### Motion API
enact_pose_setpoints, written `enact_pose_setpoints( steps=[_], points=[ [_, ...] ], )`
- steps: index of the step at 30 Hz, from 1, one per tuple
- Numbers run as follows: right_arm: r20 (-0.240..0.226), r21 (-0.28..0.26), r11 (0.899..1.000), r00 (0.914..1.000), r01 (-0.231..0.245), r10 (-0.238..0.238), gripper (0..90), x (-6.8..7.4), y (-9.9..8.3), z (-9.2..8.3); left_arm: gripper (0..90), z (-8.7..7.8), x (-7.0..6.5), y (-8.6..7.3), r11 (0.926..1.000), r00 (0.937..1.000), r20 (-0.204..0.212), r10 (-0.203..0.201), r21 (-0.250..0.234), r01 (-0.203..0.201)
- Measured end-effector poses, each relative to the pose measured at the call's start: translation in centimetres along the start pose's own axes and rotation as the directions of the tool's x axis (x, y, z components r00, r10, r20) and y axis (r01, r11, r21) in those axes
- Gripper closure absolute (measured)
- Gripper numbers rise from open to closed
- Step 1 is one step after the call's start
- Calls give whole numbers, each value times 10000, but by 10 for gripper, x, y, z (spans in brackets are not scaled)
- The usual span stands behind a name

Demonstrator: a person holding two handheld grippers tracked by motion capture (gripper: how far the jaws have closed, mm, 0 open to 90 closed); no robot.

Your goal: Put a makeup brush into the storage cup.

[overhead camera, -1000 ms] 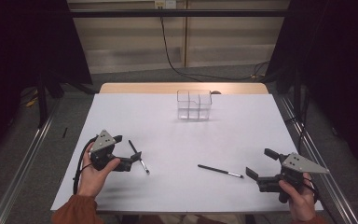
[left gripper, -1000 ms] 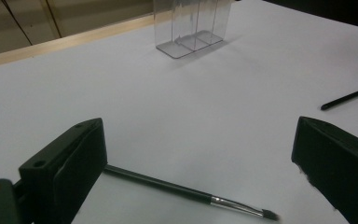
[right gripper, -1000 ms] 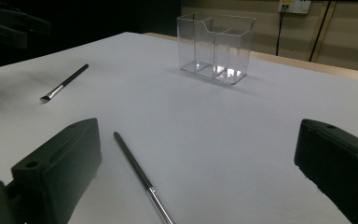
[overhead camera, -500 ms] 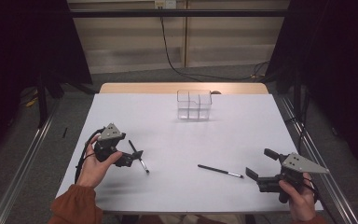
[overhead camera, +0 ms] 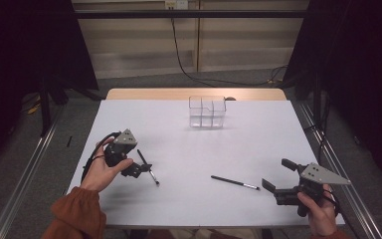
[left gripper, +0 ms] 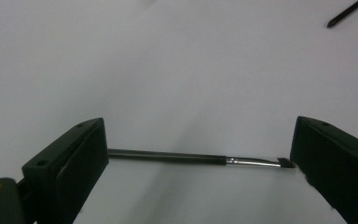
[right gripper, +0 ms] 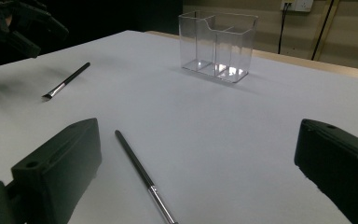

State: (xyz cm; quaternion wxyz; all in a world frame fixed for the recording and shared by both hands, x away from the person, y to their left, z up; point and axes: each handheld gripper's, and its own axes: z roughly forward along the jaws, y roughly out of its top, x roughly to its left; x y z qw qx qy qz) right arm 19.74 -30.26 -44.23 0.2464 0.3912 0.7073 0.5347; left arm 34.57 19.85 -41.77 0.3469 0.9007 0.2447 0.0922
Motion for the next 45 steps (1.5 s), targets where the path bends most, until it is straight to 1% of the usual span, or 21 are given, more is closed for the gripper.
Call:
enact_pose_setpoints(
  steps=[4, 10, 12, 14, 16, 19, 20, 21, 22, 23, 25, 26, 31, 33, 35, 36, 38, 40, 41, 43, 45],
  points=[
    [-57, -41, 10000, 10000, -48, 48, 2, 0, 0, 0, 40, 3, 3, 0, 9998, 9999, -38, 100, 170, -99],
    [-46, -15, 10000, 10000, -7, 6, 2, 0, 0, 0, 51, 8, 12, -2, 9972, 9993, 345, 165, 727, -190],
    [-58, 9, 10000, 10000, -6, 6, 2, 0, 0, 0, 51, 9, 15, 1, 9923, 9975, 515, 476, 1121, -531],
    [-59, 11, 10000, 10000, -8, 8, 2, 0, 0, 1, 51, 9, 17, 4, 9917, 9972, 571, 489, 1160, -552],
    [-52, 26, 10000, 10000, -6, 6, 2, 0, 0, 1, 49, 9, 19, 9, 9864, 9953, 559, 789, 1402, -860],
    [-62, 38, 10000, 10000, -13, 13, 2, 0, 0, 1, 48, 10, 21, 14, 9842, 9935, 715, 881, 1476, -979],
    [-78, 45, 10000, 10000, -20, 20, 2, 0, 0, 1, 48, 11, 22, 18, 9737, 9861, 965, 1349, 1716, -1500],
    [-78, 45, 10000, 10000, -20, 20, 2, 0, 0, 1, 49, 11, 22, 18, 9737, 9861, 965, 1349, 1716, -1500],
    [-101, 49, 10000, 9999, -2, 2, 2, 0, 0, 1, 49, 12, 22, 19, 9688, 9840, 1037, 1450, 1874, -1625],
    [-124, 36, 10000, 9999, -7, 7, 2, 0, 0, 1, 48, 16, 21, 21, 9574, 9773, 1177, 1764, 2103, -1981],
    [-151, 35, 10000, 9999, -9, 10, 2, 0, 0, 1, 57, 18, 21, 22, 9552, 9718, 1516, 1805, 2084, -2100],
    [-158, 28, 10000, 9999, 16, -15, 2, 0, 0, 1, 60, 20, 21, 23, 9495, 9696, 1512, 1923, 2210, -2227],
    [-177, 50, 10000, 9998, 14, -13, 2, 0, -1, 1, 59, 25, 22, 23, 9435, 9652, 1680, 2006, 2320, -2365],
    [-189, 57, 10000, 9998, -1, 2, 2, 0, -1, 1, 59, 28, 22, 21, 9293, 9580, 1811, 2222, 2579, -2643],
    [-205, 54, 10000, 9998, 0, 1, 2, 0, -1, 1, 45, 30, 22, 21, 9270, 9571, 1837, 2240, 2631, -2675],
    [-205, 54, 10000, 9998, 0, 1, 2, 0, -1, 1, 45, 31, 23, 21, 9221, 9556, 1877, 2273, 2740, -2732],
    [-233, 74, 10000, 9997, 37, -35, 2, 1, -1, 2, 50, 34, 22, 20, 9120, 9476, 1884, 2581, 2760, -3033],
    [-247, 94, 10000, 9997, 33, -30, 2, 1, -1, 2, 64, 38, 22, 21, 8921, 9329, 2143, 2895, 2929, -3441],
    [-244, 92, 10000, 9997, 33, -31, 2, 1, -1, 2, 69, 38, 22, 21, 8921, 9329, 2143, 2895, 2929, -3441],
    [-242, 89, 10000, 9997, 34, -31, 2, 1, -1, 2, 69, 41, 21, 22, 8869, 9296, 2217, 2945, 2989, -3522],
    [-246, 90, 10000, 9997, 22, -20, 2, 1, -1, 1, 70, 45, 22, 22, 8719, 9232, 2313, 3068, 3207, -3701]
  ],
)
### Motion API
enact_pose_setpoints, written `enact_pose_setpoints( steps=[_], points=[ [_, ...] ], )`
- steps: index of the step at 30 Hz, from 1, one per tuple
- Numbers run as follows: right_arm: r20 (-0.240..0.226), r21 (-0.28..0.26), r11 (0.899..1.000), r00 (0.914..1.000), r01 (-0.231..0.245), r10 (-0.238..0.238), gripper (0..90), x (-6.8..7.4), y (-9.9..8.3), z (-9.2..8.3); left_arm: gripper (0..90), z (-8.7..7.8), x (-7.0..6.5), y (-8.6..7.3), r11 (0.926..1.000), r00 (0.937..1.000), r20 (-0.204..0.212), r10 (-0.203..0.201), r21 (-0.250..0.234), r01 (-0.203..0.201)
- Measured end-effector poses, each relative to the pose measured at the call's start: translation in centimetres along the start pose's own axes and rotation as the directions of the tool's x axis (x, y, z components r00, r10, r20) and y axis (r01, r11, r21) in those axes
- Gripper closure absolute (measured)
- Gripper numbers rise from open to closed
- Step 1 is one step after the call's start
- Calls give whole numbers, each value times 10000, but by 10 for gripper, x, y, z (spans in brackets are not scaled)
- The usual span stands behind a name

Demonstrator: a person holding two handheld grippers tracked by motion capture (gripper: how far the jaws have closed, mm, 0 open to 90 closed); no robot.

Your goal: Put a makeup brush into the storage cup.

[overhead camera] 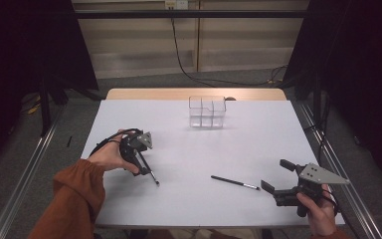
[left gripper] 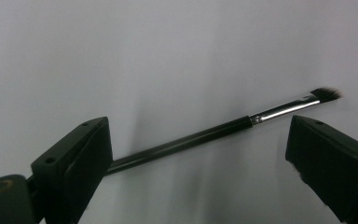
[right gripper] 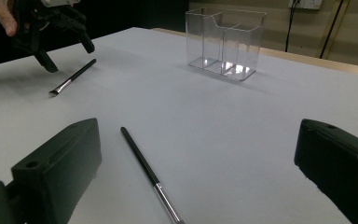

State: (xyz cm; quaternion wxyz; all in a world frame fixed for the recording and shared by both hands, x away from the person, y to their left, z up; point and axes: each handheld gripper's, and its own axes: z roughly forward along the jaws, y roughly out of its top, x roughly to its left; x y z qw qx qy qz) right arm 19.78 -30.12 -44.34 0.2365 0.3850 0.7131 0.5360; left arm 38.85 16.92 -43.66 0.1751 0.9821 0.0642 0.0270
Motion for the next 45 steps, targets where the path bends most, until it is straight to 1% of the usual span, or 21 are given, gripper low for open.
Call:
enact_pose_setpoints(
  steps=[3, 4, 6, 7, 10, 11, 16, 19, 22, 23, 24, 25, 26, 27, 32, 36, 38, 41, 42, 44, 45],
  points=[
    [-8, 3, 10000, 10000, -6, 6, 2, 0, 0, 0, 90, 3, 0, -1, 9999, 9999, 50, 165, 24, -165],
    [-8, 3, 10000, 10000, -6, 6, 2, 0, 0, 0, 90, 3, 0, -1, 9993, 9994, 51, 346, 151, -347],
    [-24, 10, 10000, 10000, 8, -8, 2, 0, 0, 0, 99, 6, 0, -1, 9986, 9989, 135, 451, 256, -454],
    [-38, 33, 10000, 10000, 14, -14, 2, 0, 0, 0, 101, 7, -1, 0, 9990, 9994, 151, 306, 316, -311],
    [-64, 27, 10000, 10000, 13, -13, 2, 0, 0, 1, 113, 10, 3, 3, 9982, 9990, 230, 380, 465, -390],
    [-55, 27, 10000, 10000, 21, -21, 2, 1, 0, 1, 116, 11, 3, 4, 9965, 9979, 213, 609, 568, -620],
    [-51, 24, 10000, 10000, 4, -3, 2, 0, 0, 1, 141, 16, 3, 6, 9924, 9960, 373, 807, 897, -838],
    [-83, 30, 10000, 10000, 35, -35, 2, 0, 0, 1, 128, 19, 4, 5, 9936, 9971, 456, 609, 921, -649],
    [-98, 39, 10000, 9999, 22, -22, 2, 1, 0, 1, 145, 19, 6, 4, 9937, 9964, 604, 601, 908, -655],
    [-103, 46, 10000, 9999, 28, -27, 2, 1, 0, 1, 146, 20, 7, 3, 9951, 9969, 672, 399, 876, -458],
    [-98, 46, 10000, 9999, 23, -23, 2, 1, 0, 1, 133, 21, 10, 3, 9949, 9966, 718, 405, 896, -469],
    [-96, 49, 10000, 10000, 24, -23, 2, 1, 0, 1, 100, 23, 9, 2, 9959, 9983, 571, 94, 896, -145],
    [-96, 49, 10000, 10000, 24, -23, 2, 1, 0, 1, 75, 23, 9, 2, 9959, 9983, 571, 94, 896, -145],
    [-103, 52, 10000, 9999, 23, -22, 2, 1, 0, 1, 38, 25, 13, 2, 9935, 9975, 657, -243, 1122, 168],
    [-108, 47, 10000, 9999, 23, -23, 2, 1, 0, 1, 44, 25, 13, 2, 9939, 9967, 733, -358, 1064, 278],
    [-102, 68, 10000, 9999, -1, 2, 2, 1, 0, 1, 56, 25, 15, 4, 9921, 9961, 823, -315, 1238, 211],
    [-121, 79, 10000, 9999, 16, -15, 2, 1, 0, 1, 64, 26, 15, 5, 9910, 9950, 891, -442, 1296, 324],
    [-139, 80, 10000, 9999, 20, -19, 2, 1, 0, 1, 122, 23, 18, 4, 9904, 9962, 849, -192, 1383, 73],
    [-139, 80, 10000, 9999, 20, -19, 2, 1, 0, 1, 122, 23, 18, 3, 9922, 9952, 900, -376, 1222, 265],
    [-133, 85, 10000, 9999, 7, -6, 2, 1, -1, 1, 168, 22, 21, 5, 9898, 9963, 848, -124, 1424, 2],
    [-126, 81, 10000, 9999, -11, 12, 2, 1, -1, 1, 188, 22, 19, 6, 9883, 9963, 829, -214, 1524, 85]
  ],
)
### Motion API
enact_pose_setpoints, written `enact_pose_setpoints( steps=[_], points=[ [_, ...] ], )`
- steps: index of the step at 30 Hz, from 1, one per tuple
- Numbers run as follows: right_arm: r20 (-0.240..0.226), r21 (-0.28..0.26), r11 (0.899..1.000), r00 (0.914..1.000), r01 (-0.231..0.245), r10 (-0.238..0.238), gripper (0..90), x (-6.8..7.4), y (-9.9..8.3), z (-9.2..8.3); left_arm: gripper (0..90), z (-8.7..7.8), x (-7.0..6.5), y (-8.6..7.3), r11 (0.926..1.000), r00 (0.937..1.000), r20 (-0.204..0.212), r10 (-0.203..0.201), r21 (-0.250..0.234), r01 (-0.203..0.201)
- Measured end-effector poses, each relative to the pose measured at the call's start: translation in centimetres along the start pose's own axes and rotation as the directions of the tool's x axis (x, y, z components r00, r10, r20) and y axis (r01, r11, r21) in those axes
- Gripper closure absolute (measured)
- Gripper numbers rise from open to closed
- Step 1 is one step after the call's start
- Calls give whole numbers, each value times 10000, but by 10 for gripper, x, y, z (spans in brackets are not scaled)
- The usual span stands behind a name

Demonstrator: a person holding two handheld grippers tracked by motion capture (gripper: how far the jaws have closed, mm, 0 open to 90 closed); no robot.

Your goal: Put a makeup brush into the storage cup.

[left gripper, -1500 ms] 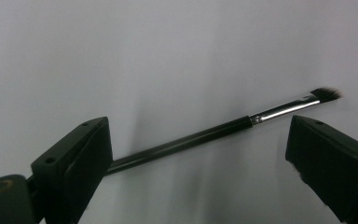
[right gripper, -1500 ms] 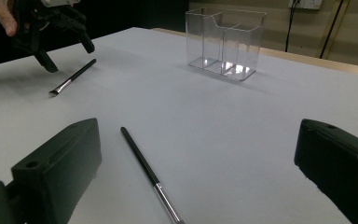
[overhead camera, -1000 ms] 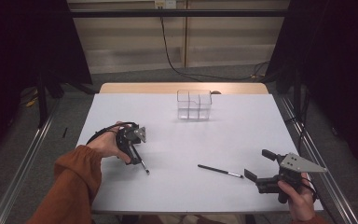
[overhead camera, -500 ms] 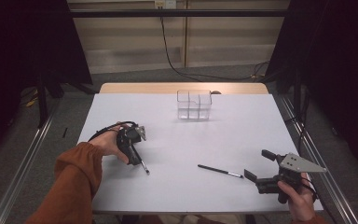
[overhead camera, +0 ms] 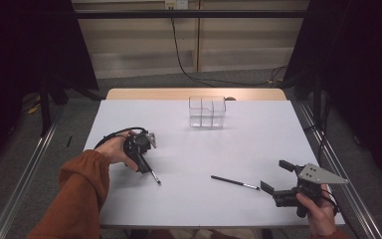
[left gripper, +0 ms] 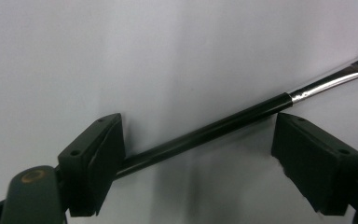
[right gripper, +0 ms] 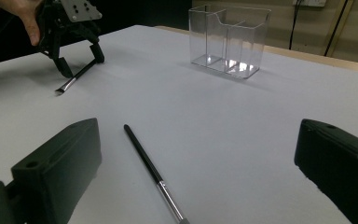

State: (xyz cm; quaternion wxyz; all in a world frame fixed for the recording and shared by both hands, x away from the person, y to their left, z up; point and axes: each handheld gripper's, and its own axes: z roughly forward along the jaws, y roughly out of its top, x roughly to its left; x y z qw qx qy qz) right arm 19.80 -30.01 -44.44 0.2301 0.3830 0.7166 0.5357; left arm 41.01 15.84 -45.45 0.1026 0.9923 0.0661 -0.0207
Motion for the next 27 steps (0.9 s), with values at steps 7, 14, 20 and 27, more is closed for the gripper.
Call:
enact_pose_setpoints(
  steps=[7, 14, 20, 27],
  points=[
    [-22, 33, 10000, 10000, 33, -33, 2, 1, 0, 0, 366, -5, -2, 3, 9996, 9997, 115, 217, 163, -219],
    [-6, 57, 10000, 10000, 23, -23, 2, 0, 0, 0, 515, -7, -5, 4, 9991, 9993, 157, 352, 242, -355],
    [8, 62, 10000, 10000, 19, -19, 2, 0, 0, 1, 615, -7, -5, 4, 9996, 9994, 253, 244, 142, -248],
    [15, 78, 10000, 10000, 13, -13, 2, 0, 0, 0, 757, -8, -5, 5, 9997, 9996, 258, 126, 211, -131]
  ],
)
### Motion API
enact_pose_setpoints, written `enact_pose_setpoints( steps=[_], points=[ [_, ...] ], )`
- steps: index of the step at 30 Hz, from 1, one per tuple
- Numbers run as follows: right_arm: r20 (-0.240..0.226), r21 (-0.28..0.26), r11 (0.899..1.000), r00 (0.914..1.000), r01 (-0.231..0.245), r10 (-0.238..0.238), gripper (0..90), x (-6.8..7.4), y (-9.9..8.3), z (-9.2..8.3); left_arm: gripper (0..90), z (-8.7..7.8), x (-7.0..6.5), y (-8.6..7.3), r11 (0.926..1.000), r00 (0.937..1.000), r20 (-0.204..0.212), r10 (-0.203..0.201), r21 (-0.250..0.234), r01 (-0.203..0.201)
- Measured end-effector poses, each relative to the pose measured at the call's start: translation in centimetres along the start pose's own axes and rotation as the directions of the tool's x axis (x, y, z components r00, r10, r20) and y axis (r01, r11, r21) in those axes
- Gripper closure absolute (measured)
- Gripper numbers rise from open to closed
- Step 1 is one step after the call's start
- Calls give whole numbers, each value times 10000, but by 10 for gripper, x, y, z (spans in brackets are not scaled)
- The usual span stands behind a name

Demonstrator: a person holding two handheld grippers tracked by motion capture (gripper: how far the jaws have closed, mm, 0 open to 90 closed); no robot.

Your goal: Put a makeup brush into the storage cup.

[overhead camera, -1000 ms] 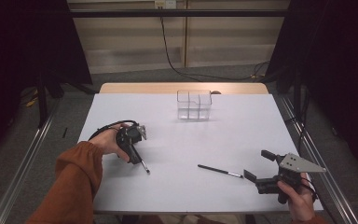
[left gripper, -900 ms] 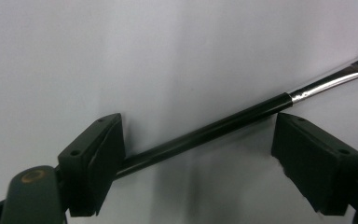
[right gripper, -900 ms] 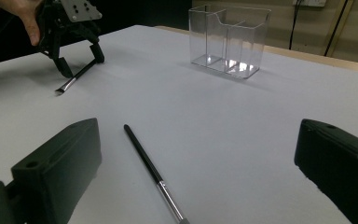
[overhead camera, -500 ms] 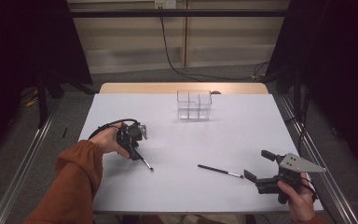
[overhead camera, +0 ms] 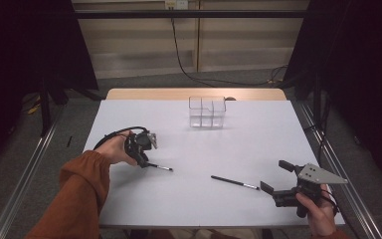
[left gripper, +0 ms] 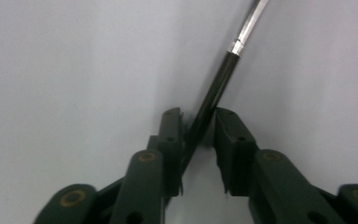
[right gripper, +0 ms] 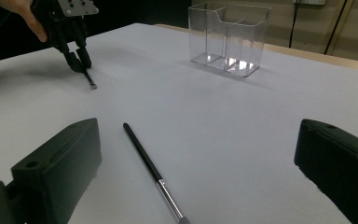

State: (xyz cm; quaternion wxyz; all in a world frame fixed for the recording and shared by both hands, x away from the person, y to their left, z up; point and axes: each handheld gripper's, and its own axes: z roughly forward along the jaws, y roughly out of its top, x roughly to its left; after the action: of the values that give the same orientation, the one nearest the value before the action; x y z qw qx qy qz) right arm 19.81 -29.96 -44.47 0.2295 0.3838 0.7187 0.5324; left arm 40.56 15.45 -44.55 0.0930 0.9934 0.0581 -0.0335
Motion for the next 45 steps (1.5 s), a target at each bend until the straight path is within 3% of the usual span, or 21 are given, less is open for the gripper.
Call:
enact_pose_setpoints(
  steps=[3, 12, 28, 36, 38, 39, 43, 45],
  points=[
    [1, 7, 10000, 10000, -5, 5, 2, 0, 0, 0, 799, 0, 0, 1, 9997, 9998, 97, 146, 174, -148],
    [-3, 20, 10000, 10000, 3, -3, 2, 0, 0, 0, 840, 0, 1, 2, 9998, 9998, 206, 14, 201, -18],
    [39, 42, 10000, 10000, -14, 14, 2, -1, 0, 0, 841, -3, 3, -5, 9934, 9935, 281, -1105, -278, 1113],
    [20, 35, 10000, 10000, -11, 11, 2, 0, 0, 0, 841, -7, 3, -9, 9902, 9916, 253, -1269, -559, 1282],
    [13, 33, 10000, 10000, -2, 2, 2, 0, 0, 0, 841, -9, 3, -12, 9863, 9897, 303, -1401, -838, 1422],
    [18, 39, 10000, 10000, -17, 17, 2, 0, 0, 0, 841, -13, 3, -14, 9797, 9866, 374, -1589, -1181, 1623],
    [4, 34, 10000, 10000, -4, 4, 2, 0, 0, 0, 841, -18, 2, -17, 9720, 9845, 425, -1700, -1574, 1746],
    [6, 27, 10000, 10000, -12, 12, 2, 0, 0, 0, 841, -21, 1, -20, 9604, 9805, 454, -1911, -1976, 1963]
  ],
)
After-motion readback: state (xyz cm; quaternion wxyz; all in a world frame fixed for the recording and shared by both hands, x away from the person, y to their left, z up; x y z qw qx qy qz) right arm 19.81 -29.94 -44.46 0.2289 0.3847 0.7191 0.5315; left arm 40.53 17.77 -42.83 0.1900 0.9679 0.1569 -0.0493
